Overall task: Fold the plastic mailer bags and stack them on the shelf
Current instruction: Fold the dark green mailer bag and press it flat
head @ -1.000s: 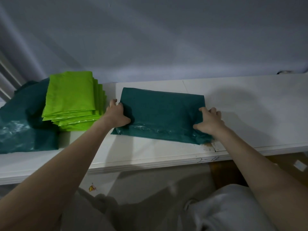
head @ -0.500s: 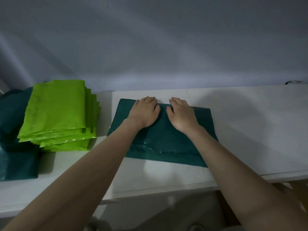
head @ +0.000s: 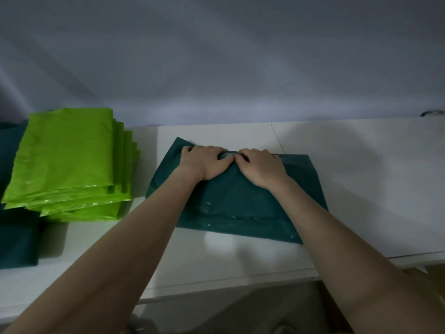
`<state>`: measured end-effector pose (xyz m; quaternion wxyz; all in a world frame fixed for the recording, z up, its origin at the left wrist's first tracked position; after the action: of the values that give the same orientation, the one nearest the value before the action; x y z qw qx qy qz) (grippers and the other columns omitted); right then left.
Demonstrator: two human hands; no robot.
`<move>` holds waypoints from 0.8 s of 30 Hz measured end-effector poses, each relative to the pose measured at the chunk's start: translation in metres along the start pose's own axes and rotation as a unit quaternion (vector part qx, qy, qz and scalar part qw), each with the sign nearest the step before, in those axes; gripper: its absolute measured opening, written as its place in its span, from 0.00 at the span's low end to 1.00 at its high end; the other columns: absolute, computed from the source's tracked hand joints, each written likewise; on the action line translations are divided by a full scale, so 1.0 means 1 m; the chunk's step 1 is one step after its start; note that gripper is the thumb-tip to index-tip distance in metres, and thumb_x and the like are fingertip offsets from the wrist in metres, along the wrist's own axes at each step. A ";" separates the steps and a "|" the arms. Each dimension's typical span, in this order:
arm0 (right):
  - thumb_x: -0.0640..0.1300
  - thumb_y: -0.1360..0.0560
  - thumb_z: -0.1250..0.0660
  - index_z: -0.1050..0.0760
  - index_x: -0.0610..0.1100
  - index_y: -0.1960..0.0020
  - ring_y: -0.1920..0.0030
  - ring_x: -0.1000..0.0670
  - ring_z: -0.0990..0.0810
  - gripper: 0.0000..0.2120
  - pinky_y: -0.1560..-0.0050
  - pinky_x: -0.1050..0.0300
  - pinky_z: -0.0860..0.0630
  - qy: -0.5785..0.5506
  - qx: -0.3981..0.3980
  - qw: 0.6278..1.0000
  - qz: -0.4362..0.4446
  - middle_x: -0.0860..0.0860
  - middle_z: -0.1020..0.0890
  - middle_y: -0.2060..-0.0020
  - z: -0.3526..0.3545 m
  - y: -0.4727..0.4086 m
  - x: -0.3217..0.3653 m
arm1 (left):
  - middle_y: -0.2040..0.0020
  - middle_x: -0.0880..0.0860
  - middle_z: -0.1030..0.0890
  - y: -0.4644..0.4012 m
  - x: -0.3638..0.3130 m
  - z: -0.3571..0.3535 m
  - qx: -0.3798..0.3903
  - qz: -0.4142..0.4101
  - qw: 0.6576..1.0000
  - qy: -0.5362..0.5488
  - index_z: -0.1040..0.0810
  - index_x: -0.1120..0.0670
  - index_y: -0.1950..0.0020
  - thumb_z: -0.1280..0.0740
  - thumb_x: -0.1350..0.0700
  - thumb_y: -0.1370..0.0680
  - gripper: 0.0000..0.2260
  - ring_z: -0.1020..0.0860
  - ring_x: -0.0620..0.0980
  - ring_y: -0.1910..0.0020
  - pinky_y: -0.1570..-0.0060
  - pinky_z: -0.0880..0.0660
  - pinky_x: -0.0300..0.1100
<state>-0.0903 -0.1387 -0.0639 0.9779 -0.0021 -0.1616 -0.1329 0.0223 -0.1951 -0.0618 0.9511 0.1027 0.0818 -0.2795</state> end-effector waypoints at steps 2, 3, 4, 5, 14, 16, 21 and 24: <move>0.63 0.23 0.55 0.26 0.51 0.41 0.40 0.45 0.27 0.26 0.38 0.44 0.35 0.008 -0.003 1.000 -0.018 0.50 0.22 0.42 -0.001 0.005 -0.007 | 0.29 0.50 0.31 0.004 0.008 0.001 -0.013 0.016 1.000 -0.009 0.34 0.44 0.29 0.53 0.33 0.23 0.28 0.36 0.53 0.29 0.32 0.46 0.53; 0.65 0.23 0.57 0.28 0.52 0.38 0.38 0.45 0.28 0.28 0.35 0.43 0.36 0.012 0.001 1.000 -0.024 0.50 0.24 0.39 -0.002 0.007 -0.011 | 0.28 0.50 0.32 0.006 0.013 0.002 -0.018 0.024 0.999 -0.012 0.35 0.44 0.29 0.54 0.32 0.24 0.30 0.37 0.53 0.29 0.31 0.46 0.54; 0.66 0.24 0.58 0.31 0.52 0.34 0.35 0.44 0.30 0.30 0.33 0.42 0.39 0.016 0.007 0.999 -0.032 0.49 0.26 0.35 -0.002 0.009 -0.016 | 0.28 0.50 0.33 0.007 0.018 0.003 -0.021 0.033 0.999 -0.013 0.35 0.44 0.28 0.54 0.31 0.25 0.30 0.37 0.52 0.29 0.32 0.46 0.54; 0.67 0.24 0.58 0.35 0.52 0.30 0.32 0.44 0.33 0.32 0.31 0.41 0.42 0.020 0.011 0.999 -0.046 0.49 0.30 0.32 -0.002 0.011 -0.022 | 0.28 0.50 0.33 0.008 0.023 0.004 -0.024 0.041 0.999 -0.010 0.36 0.45 0.28 0.54 0.31 0.25 0.30 0.37 0.52 0.29 0.32 0.46 0.55; 0.75 0.30 0.61 0.58 0.55 0.23 0.23 0.45 0.52 0.41 0.26 0.37 0.57 0.020 0.042 0.988 -0.146 0.44 0.51 0.23 0.004 0.035 -0.072 | 0.24 0.53 0.41 0.014 0.054 -0.002 -0.032 0.087 0.995 0.040 0.44 0.46 0.25 0.54 0.30 0.25 0.34 0.43 0.58 0.26 0.29 0.50 0.60; 0.76 0.31 0.60 0.60 0.55 0.23 0.23 0.44 0.55 0.43 0.27 0.37 0.59 0.018 0.041 0.986 -0.159 0.42 0.53 0.23 0.004 0.032 -0.074 | 0.24 0.55 0.43 0.013 0.057 -0.003 -0.035 0.104 0.993 0.035 0.46 0.47 0.24 0.55 0.28 0.27 0.36 0.46 0.60 0.25 0.29 0.53 0.60; 0.79 0.35 0.59 0.61 0.55 0.24 0.24 0.43 0.60 0.47 0.28 0.35 0.61 0.005 0.044 0.984 -0.172 0.43 0.57 0.23 0.004 0.026 -0.082 | 0.25 0.57 0.40 0.011 0.064 -0.006 -0.047 0.141 0.987 0.055 0.43 0.49 0.26 0.55 0.26 0.30 0.40 0.45 0.60 0.26 0.28 0.51 0.61; 0.79 0.35 0.60 0.63 0.56 0.24 0.24 0.45 0.61 0.47 0.28 0.35 0.64 0.009 0.045 0.984 -0.173 0.44 0.58 0.23 0.003 0.020 -0.084 | 0.24 0.58 0.45 0.011 0.061 -0.006 -0.061 0.151 0.985 0.066 0.47 0.50 0.24 0.54 0.27 0.29 0.40 0.51 0.59 0.24 0.28 0.56 0.59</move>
<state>-0.1628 -0.0970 -0.0868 0.9405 0.0710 -0.1569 -0.2929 0.0788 -0.2159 -0.0794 0.9794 0.0742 0.1446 -0.1201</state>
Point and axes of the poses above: each hand's wrist, its own y-axis away from the middle knuckle, its own z-axis out of the back of the hand, x = y × z, the point moved 8 cm from there along -y, towards the middle knuckle
